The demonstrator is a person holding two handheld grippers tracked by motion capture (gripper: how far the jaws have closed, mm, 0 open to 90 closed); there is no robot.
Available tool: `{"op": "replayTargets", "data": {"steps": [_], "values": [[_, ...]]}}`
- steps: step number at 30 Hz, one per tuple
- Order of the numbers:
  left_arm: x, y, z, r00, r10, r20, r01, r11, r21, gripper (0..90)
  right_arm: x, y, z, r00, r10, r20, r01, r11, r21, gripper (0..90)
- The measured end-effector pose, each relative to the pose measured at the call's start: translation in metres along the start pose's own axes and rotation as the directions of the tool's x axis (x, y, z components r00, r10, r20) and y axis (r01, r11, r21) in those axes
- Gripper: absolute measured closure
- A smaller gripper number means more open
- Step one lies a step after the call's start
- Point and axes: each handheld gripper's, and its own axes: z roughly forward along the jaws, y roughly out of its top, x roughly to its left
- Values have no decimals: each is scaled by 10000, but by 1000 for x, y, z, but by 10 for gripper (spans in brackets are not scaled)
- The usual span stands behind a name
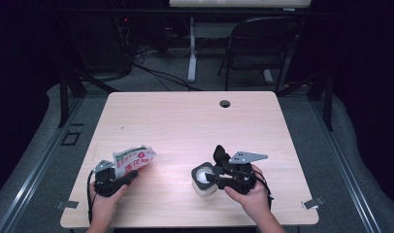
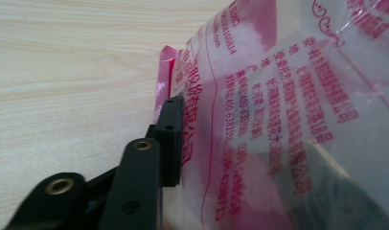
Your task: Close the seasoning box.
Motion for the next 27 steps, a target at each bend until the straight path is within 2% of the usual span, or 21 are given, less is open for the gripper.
{"op": "replayTargets", "data": {"steps": [3, 7, 10, 15, 22, 27], "values": [[-3, 0, 1, 9999, 107, 44, -106, 9999, -119, 521, 0, 0, 1, 10000, 20, -22, -20, 10000, 3, 590], [-7, 1, 3, 9987, 490, 104, -489, 9988, -85, 402, 0, 0, 1, 10000, 36, -37, -36, 10000, -24, 587], [-10, 1, 5, 9979, 593, 275, -593, 9982, 1, 312, 0, 0, 0, 10000, 34, -35, -34, 10000, -23, 583], [-17, 1, 7, 9944, 960, 438, -965, 9953, 91, 218, 0, 0, 0, 10000, 38, -19, -38, 10000, -31, 578], [-25, 2, 6, 9872, 1489, 578, -1503, 9885, 192, 172, 0, 0, 0, 10000, 62, -24, -62, 10000, -26, 574], [-34, 2, 8, 9768, 2026, 692, -2051, 9782, 317, 165, 0, 0, 0, 10000, 74, -5, -74, 10000, -29, 572]]}}
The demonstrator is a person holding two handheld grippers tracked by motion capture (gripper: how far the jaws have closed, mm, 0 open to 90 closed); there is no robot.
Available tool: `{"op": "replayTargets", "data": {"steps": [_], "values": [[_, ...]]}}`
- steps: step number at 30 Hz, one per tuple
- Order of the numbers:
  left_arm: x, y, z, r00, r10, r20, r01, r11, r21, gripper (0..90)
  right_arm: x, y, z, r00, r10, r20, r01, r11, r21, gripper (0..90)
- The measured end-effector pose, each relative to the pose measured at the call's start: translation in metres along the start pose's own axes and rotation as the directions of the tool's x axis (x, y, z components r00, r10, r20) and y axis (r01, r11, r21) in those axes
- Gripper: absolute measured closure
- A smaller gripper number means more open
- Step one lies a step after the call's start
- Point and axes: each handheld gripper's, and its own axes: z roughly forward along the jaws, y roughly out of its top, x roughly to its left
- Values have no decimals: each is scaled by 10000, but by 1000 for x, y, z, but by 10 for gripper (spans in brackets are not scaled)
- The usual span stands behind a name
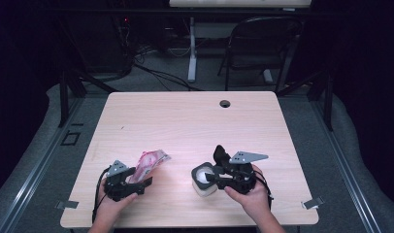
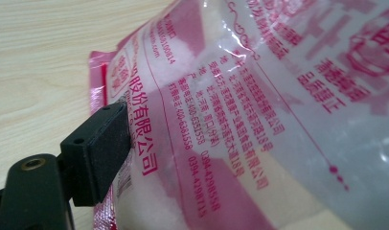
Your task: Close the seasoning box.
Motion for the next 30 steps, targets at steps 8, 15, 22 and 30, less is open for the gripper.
{"op": "replayTargets", "data": {"steps": [8, 15, 22, 30], "values": [[-12, 1, 5, 9981, 608, 71, -609, 9978, 254, 165, 0, 0, 0, 10000, 4, -5, -4, 10000, -9, 567], [-17, 2, 2, 9961, 871, 130, -875, 9955, 361, 166, -1, 0, -1, 10000, 16, -36, -16, 10000, -74, 559], [-23, 3, -9, 9966, 767, 287, -773, 9968, 198, 180, 0, 2, -4, 10000, -28, -22, 28, 9998, -186, 545], [-34, 4, -12, 9931, 1042, 543, -1055, 9942, 212, 199, 4, 5, -7, 9995, -314, 59, 315, 9994, -111, 566]]}}
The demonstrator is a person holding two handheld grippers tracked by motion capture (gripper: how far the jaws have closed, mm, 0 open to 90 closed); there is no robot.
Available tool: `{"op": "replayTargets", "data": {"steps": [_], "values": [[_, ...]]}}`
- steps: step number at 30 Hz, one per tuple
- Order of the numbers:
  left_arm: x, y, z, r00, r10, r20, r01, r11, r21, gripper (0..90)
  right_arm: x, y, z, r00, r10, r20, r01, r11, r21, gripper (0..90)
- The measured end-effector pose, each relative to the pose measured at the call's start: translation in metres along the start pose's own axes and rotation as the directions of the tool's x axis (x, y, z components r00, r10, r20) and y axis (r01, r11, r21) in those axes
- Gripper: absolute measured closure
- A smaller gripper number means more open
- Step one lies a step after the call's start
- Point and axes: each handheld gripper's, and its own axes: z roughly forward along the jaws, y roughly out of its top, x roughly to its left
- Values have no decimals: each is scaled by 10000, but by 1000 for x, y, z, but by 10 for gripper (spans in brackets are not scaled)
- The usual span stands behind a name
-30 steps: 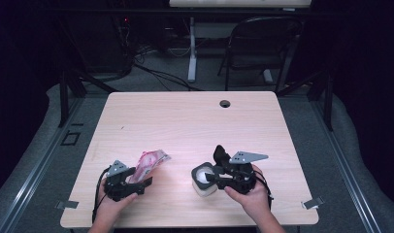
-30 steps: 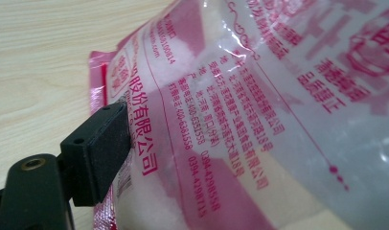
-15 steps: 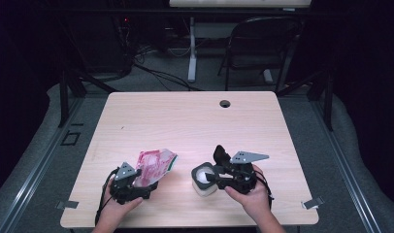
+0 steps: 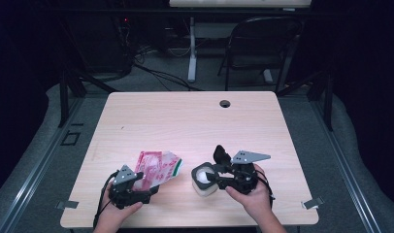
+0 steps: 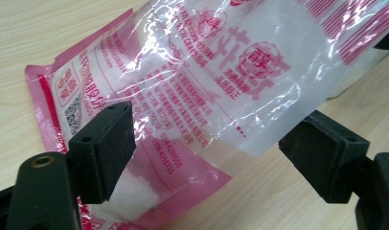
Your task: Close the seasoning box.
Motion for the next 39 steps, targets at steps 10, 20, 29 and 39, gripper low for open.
{"op": "replayTargets", "data": {"steps": [10, 20, 29, 39], "values": [[-18, 0, 3, 9988, 404, 270, -407, 9991, 133, 199, 3, 2, -2, 9994, -186, 291, 177, 9994, 301, 540], [-19, -1, 9, 9978, 592, 315, -601, 9977, 314, 241, 1, 2, -4, 9991, 27, 429, -39, 9996, 285, 528], [-15, 1, 8, 9988, 408, 281, -415, 9989, 237, 280, 1, 0, -5, 9992, -14, 387, 0, 9993, 362, 608], [-12, 5, 5, 9989, 285, 365, -291, 9994, 173, 327, 2, 0, -11, 9981, -86, 609, 71, 9997, 248, 644]]}}
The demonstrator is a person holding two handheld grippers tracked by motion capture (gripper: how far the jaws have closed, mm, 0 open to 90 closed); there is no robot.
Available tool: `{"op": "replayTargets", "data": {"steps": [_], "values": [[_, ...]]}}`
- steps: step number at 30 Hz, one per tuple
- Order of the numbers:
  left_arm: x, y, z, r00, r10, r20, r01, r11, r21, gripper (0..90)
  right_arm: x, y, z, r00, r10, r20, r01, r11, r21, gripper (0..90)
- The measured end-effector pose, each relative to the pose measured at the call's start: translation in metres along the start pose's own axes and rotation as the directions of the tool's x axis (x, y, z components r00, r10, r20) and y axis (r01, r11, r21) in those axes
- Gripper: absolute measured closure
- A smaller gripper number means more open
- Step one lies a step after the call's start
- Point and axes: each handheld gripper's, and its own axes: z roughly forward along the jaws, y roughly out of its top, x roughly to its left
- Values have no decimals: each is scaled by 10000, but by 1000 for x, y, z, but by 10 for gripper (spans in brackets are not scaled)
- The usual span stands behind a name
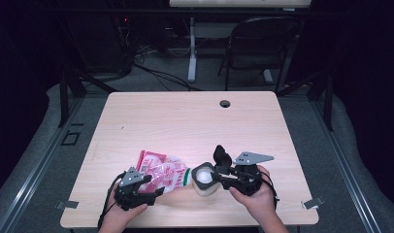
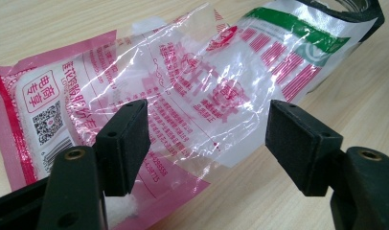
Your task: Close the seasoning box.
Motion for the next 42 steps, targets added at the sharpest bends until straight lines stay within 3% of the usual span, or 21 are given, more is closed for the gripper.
{"op": "replayTargets", "data": {"steps": [6, 11, 13, 20, 27, 33, 36, 42], "values": [[2, 2, -3, 9999, -105, -94, 103, 9998, -148, 360, -1, 1, -5, 9999, 111, 63, -110, 9998, -152, 602], [5, 3, -6, 9998, -179, 94, 181, 9995, -257, 360, -1, 2, -7, 9999, 122, -40, -122, 9999, -88, 557], [6, 3, -8, 9999, -135, 25, 135, 9996, -238, 399, -1, 3, -8, 10000, 39, -2, -39, 10000, -88, 558], [11, 3, -13, 9995, -297, -81, 294, 9988, -397, 491, -1, 5, -12, 9999, -83, 99, 84, 9999, -113, 596], [14, 3, -15, 9987, -505, -90, 500, 9974, -521, 467, -4, 7, -16, 9995, 42, 309, -36, 9998, -197, 595], [19, 2, -18, 9974, -589, -404, 562, 9963, -658, 477, -7, 7, -21, 9994, 105, 334, -103, 9999, -55, 572], [22, 1, -20, 9954, -871, -402, 837, 9934, -784, 493, -7, 7, -24, 9995, -14, 314, 12, 10000, 49, 601], [26, 0, -24, 9928, -1020, -622, 959, 9909, -940, 520, -10, 8, -30, 9987, -84, 508, 77, 9999, 130, 662]]}}
